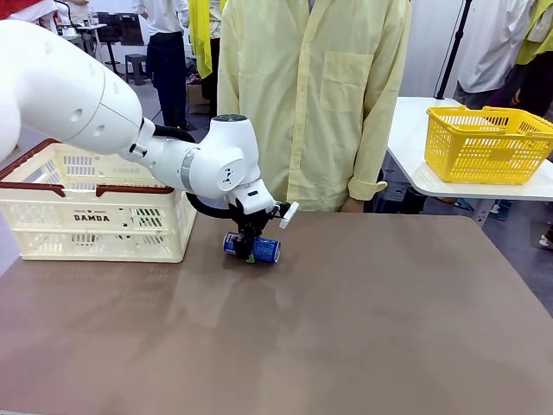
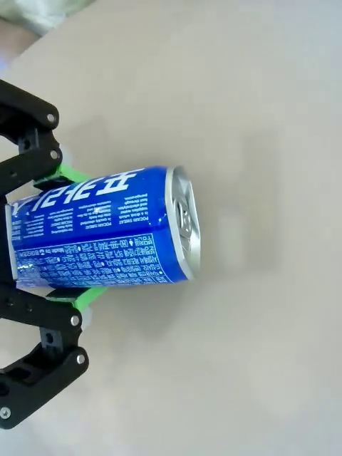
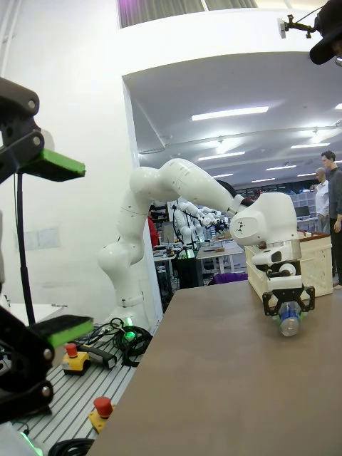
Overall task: Place the drinks into the Shopping basket.
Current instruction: Pick up one drink and place it into the Shopping basket.
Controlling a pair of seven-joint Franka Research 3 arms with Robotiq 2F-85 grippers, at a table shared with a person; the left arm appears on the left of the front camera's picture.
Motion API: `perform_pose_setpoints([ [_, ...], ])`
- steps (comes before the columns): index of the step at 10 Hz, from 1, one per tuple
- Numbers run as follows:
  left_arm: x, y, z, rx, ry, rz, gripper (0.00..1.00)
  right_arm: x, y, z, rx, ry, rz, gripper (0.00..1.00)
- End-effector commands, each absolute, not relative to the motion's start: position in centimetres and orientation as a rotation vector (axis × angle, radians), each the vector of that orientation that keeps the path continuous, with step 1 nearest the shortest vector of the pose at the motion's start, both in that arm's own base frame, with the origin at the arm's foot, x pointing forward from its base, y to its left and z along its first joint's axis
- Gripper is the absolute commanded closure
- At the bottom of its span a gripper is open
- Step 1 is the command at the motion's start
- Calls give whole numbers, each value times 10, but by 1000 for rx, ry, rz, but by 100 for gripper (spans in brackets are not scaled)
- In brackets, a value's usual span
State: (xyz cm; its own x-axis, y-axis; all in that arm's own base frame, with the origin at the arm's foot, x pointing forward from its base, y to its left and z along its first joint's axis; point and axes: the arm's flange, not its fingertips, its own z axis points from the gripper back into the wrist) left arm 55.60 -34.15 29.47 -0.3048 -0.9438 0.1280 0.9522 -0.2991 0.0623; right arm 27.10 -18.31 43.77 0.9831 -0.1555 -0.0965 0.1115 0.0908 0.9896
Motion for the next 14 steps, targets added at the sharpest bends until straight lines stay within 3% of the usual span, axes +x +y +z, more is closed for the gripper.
perform_pose_setpoints([
  [1,548,-337,323,-102,-210,-1819,100,269,-182,441,1467,-27,-202,0],
  [3,534,-339,382,-77,-298,-1587,100,269,-182,441,1467,-27,-202,0],
  [4,518,-335,425,-168,-236,-1503,100,269,-182,441,1467,-27,-202,0],
  [6,494,-318,508,-79,-252,-1274,100,269,-182,441,1467,-27,-202,0],
  [8,515,-271,568,-33,-308,-976,100,269,-182,441,1467,-27,-202,0],
  [11,571,-152,593,1,-354,-418,100,269,-182,441,1467,-27,-202,0],
  [14,612,-50,588,77,-416,-94,100,269,-182,441,1467,-27,-202,0],
])
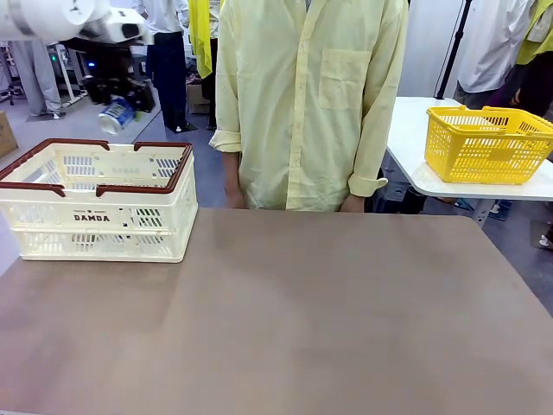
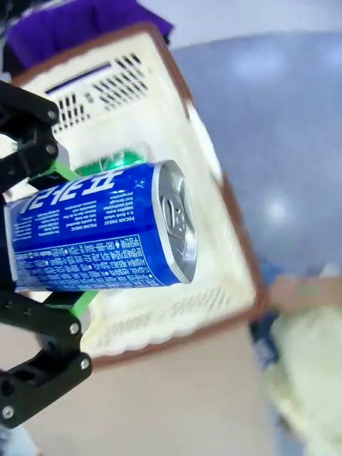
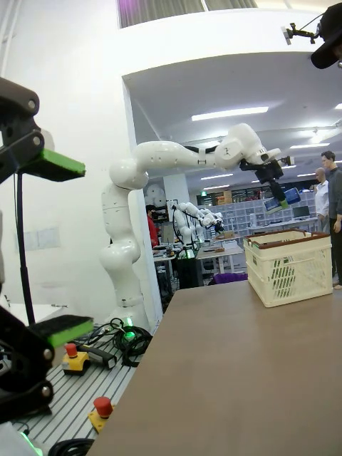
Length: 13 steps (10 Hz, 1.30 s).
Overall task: Place the drinks into the Shopping basket.
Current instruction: Pick up one drink and place it into the Shopping basket.
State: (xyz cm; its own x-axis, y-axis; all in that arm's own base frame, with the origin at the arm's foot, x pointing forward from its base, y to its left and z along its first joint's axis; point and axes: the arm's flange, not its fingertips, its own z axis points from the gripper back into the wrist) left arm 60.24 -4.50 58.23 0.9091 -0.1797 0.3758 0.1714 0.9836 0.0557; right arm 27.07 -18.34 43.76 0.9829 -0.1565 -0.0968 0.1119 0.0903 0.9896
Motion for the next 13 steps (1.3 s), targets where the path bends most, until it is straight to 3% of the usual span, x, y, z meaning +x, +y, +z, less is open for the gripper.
perform_pose_setpoints([
  [1,616,-30,578,52,-354,-40,100,269,-182,441,1467,-27,-202,0],
  [3,602,-8,555,49,-144,-85,100,269,-182,441,1467,-27,-202,0],
  [5,592,9,547,203,-189,-44,100,269,-182,441,1467,-27,-202,0],
  [6,605,3,541,61,-190,-45,100,269,-182,441,1467,-27,-202,0],
  [10,603,2,536,88,-166,-47,100,269,-182,441,1467,-27,-202,0],
  [13,631,39,500,104,-212,-94,100,269,-182,441,1467,-27,-202,0],
])
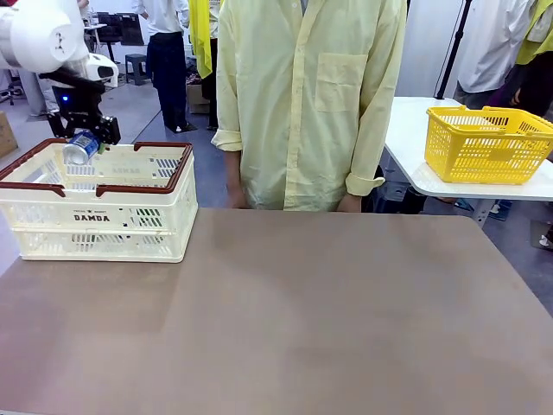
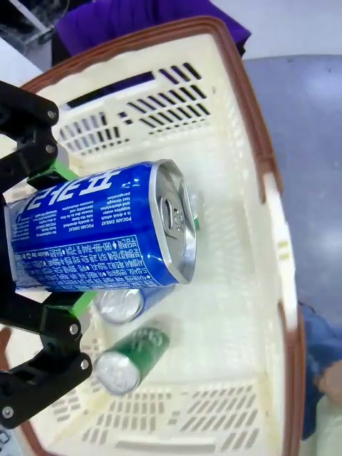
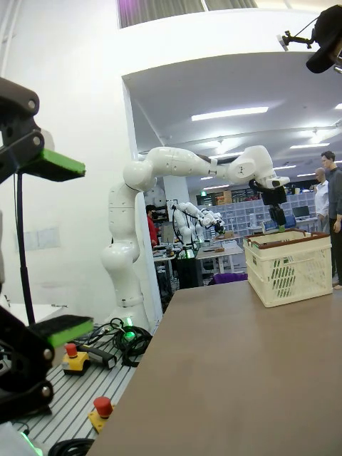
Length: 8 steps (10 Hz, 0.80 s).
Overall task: Place the drinks into the Shopping basket.
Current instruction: Pick up one drink and place it into the Shopping basket.
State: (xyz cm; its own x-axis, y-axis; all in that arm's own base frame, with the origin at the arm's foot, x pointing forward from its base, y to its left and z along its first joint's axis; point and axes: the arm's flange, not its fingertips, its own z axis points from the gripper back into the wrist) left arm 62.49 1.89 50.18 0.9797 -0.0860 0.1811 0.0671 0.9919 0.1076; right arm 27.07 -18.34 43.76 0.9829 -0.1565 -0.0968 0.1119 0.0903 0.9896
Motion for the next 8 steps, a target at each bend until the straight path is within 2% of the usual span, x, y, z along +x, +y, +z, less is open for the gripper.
perform_pose_setpoints([
  [1,630,54,487,101,-217,-72,100,269,-182,441,1467,-27,-202,0],
  [5,632,103,437,68,-184,34,100,269,-182,441,1467,-27,-202,0],
  [8,624,121,402,33,-143,30,100,269,-182,441,1467,-27,-202,0],
])
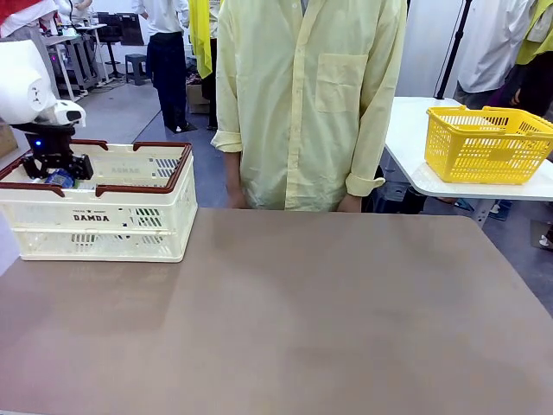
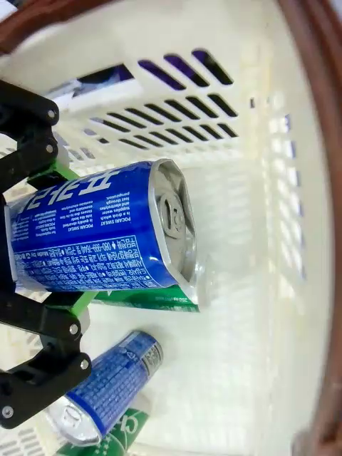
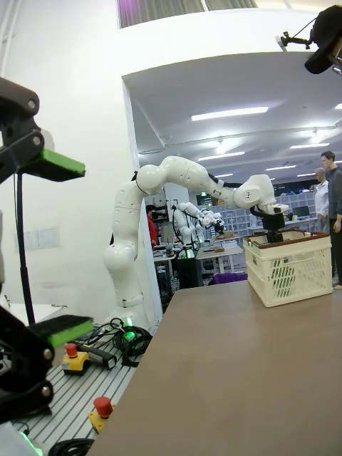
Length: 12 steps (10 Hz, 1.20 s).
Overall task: Place the drinks into the Shopping basket.
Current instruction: Pick up one drink and place it into the Shopping basket.
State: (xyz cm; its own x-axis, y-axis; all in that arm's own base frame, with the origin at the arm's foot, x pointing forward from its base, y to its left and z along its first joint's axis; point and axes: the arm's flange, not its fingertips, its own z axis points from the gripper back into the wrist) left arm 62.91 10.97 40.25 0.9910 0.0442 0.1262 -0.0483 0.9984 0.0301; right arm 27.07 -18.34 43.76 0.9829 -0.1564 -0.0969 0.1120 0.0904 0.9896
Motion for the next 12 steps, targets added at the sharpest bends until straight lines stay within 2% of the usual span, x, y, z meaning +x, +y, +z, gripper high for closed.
perform_pose_setpoints([
  [1,624,120,400,36,-140,11,100,269,-182,441,1467,-27,-202,0],
  [4,627,116,399,14,-123,-15,100,269,-182,441,1467,-27,-202,0],
  [5,627,114,398,4,-117,-30,65,269,-182,441,1467,-27,-202,0],
  [6,627,113,398,6,-119,-33,15,269,-182,441,1467,-27,-202,0],
  [7,627,112,399,9,-121,-37,0,269,-182,441,1467,-27,-202,0],
  [12,620,96,418,-104,-107,-110,0,269,-182,441,1467,-27,-202,0],
])
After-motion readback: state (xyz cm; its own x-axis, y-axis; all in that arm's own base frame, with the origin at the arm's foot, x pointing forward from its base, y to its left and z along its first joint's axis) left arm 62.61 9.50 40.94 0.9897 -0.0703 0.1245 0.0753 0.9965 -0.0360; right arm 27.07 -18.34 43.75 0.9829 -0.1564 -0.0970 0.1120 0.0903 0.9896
